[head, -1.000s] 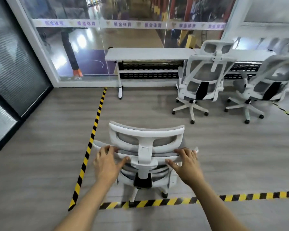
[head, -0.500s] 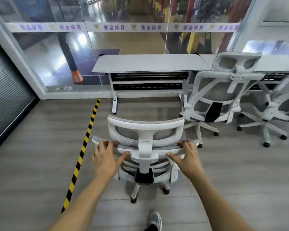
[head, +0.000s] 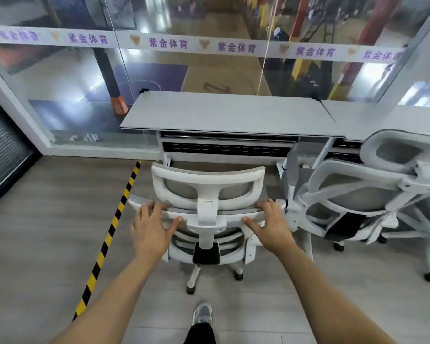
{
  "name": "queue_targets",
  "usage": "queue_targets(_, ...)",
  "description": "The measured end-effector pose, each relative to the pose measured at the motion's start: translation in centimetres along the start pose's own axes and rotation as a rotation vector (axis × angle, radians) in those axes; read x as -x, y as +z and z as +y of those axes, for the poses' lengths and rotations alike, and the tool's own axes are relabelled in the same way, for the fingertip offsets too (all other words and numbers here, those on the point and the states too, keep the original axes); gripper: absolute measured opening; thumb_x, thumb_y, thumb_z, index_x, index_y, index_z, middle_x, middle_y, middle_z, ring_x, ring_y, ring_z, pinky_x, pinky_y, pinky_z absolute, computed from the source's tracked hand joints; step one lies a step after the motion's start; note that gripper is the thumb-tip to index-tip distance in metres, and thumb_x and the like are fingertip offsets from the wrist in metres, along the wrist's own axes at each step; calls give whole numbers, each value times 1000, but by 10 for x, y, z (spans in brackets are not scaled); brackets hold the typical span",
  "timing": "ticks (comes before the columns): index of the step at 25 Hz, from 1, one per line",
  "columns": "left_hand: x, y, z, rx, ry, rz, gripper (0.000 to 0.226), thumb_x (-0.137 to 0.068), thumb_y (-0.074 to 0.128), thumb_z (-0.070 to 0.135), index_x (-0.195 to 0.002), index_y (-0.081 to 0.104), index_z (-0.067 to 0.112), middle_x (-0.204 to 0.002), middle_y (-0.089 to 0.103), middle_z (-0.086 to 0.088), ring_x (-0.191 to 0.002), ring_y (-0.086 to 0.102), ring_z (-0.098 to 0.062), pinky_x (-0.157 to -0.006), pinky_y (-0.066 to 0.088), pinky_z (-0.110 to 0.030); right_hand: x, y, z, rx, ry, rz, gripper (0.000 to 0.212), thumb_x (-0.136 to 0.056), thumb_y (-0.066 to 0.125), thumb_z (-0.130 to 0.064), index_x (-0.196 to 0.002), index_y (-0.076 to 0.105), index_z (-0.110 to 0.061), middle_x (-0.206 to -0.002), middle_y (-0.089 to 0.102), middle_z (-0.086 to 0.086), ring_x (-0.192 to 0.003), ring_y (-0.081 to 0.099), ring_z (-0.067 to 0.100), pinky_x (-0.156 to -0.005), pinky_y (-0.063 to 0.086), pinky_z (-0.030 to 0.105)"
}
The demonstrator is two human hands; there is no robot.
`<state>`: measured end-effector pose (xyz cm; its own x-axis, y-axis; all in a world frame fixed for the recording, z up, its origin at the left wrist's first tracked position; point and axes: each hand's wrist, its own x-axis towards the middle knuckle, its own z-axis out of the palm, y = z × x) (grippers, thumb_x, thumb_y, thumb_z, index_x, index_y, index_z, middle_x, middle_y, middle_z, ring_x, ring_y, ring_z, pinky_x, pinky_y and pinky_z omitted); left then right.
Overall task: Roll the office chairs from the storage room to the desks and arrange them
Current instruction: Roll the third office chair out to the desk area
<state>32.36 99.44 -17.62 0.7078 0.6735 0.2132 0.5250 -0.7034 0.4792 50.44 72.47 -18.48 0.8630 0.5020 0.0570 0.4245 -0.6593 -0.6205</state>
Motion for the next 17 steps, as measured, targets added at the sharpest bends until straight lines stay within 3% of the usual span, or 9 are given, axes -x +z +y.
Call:
queue_targets(5,-116,33,22,-77,-41,-73,45,-82,62,63,-113,56,31,-122,53,-5,-114,50,-32,-93,45,-51,-124,-4,2,47,27,-50,65,-85,58,-68,-130,53,-22,-144,45,-1,-146,26,19,-117,26,37)
queue_targets(10,-163,41,37,-62,-53,-131,42,-89,57,55,-124,53,32,-132,49,1,-127,45,-28,-101,41,-51,-177,-4,9,58,20,-47,72,-81,42,-81,-126,52,-26,-137,49,-3,-139,37,20,-109,41,46)
queue_targets(14,-160,46,46,-87,-86,-212,49,-95,52,47,-141,40,37,-154,33,0,-143,29,-27,-109,35,-55,-186,-9,12,106,-24,-29,68,-84,42,-74,-125,55,-21,-133,54,-1,-136,42,24,-110,39,47)
queue_targets(17,-147,43,57,-55,-133,-220,51,-94,51,45,-142,40,34,-155,34,2,-143,31,-28,-110,35,-55,-184,-15,8,75,-114,35,50,-89,47,-56,-120,59,-17,-118,61,0,-117,55,26,-99,47,46)
